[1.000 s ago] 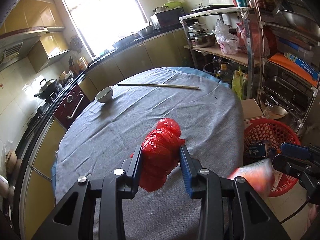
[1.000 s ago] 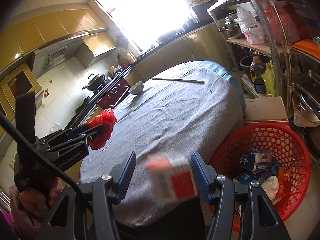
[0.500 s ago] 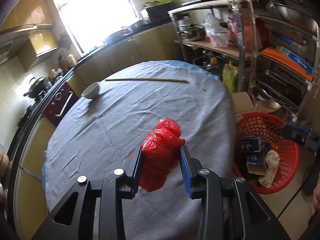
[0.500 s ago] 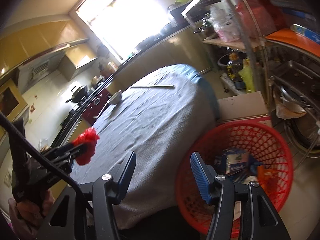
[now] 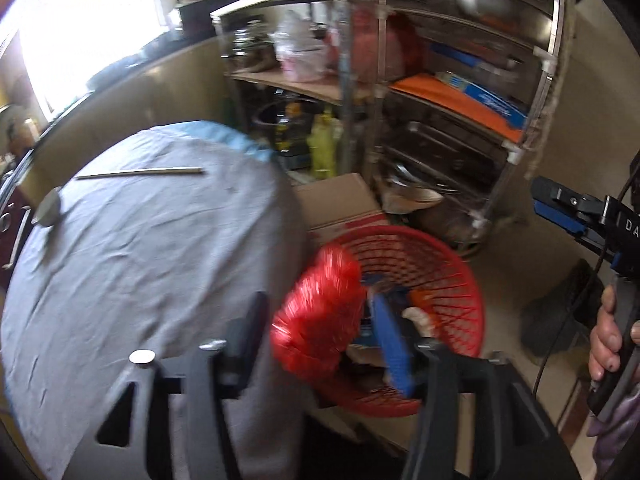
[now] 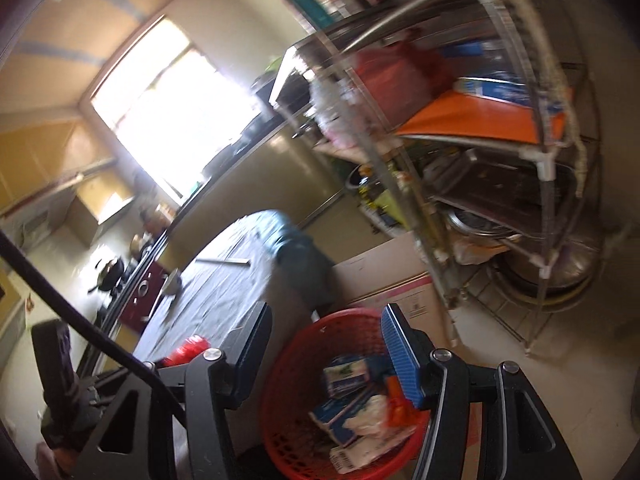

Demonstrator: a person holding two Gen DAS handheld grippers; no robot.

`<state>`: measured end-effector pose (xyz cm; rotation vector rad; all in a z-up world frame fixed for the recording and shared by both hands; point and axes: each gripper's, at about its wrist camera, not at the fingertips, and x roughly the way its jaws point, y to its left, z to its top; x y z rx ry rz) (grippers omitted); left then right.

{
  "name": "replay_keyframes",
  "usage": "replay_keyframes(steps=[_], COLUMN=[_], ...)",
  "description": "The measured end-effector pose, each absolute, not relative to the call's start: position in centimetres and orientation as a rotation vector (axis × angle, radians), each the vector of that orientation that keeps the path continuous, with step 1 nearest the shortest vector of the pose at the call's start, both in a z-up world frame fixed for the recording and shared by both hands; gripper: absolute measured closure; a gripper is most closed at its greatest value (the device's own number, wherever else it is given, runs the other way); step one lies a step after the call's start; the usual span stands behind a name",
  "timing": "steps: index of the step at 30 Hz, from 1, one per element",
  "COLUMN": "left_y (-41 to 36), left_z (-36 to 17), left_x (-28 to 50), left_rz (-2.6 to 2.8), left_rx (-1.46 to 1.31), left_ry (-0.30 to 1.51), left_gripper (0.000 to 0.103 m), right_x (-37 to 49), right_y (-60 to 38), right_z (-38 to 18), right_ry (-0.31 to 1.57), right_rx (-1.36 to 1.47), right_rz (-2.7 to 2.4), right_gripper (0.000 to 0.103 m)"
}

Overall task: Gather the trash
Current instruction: 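Open both tools over the red basket to drop the bag and box, then move both open tools back over the cleared table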

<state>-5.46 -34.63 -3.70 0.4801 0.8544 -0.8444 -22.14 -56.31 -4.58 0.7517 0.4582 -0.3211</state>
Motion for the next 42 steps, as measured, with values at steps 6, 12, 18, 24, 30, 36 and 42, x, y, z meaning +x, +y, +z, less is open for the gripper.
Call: replay_keyframes(steps=[6,12,18,24,30,36,42], left_y=[-34.9,-32.0,-26.9,-21.9,-17.0,-11.9,-6.8], left_z=[-2.5,-1.2,0.3,2.0,3.2,4.0,4.6], left_x=[-6.1,-6.1,-5.6,-4.9,-4.5,-4.1,-3.5], left_rz=[-0.860,-0.730,-0.576,-0.458,-0.356,-0.254,-0.169], left_rx=[0.488,0.521,0.510,0.455,0.391,0.316,0.225], left_ry=[0.810,0.743,0.672,0.625,0.579,0.558,0.561], left_gripper=[0.034,0.029,0.026,0.024,0.018,0.016,0.016], right_x=[-22.4,-20.6,-17.4,-14.3,-12.3,-10.5,-8.8], right_y=[-56.6,-54.3,-50.3,-45.0,-39.9,-34.6,-28.6], right_z=[-4.4,-4.5,-3.6,-2.1,-0.1,1.9,3.3], right_ry=[0.457,0.490,0.538,0.571,0.577,0.577,0.583], right_rx=[0.756,0.738,0.671,0.584,0.484,0.375,0.249], right_rz=[-0.320,-0.262,-0.174,-0.085,-0.027,0.015,0.060], right_gripper=[0.042,0.042,0.042,0.042,0.042,0.041,0.041])
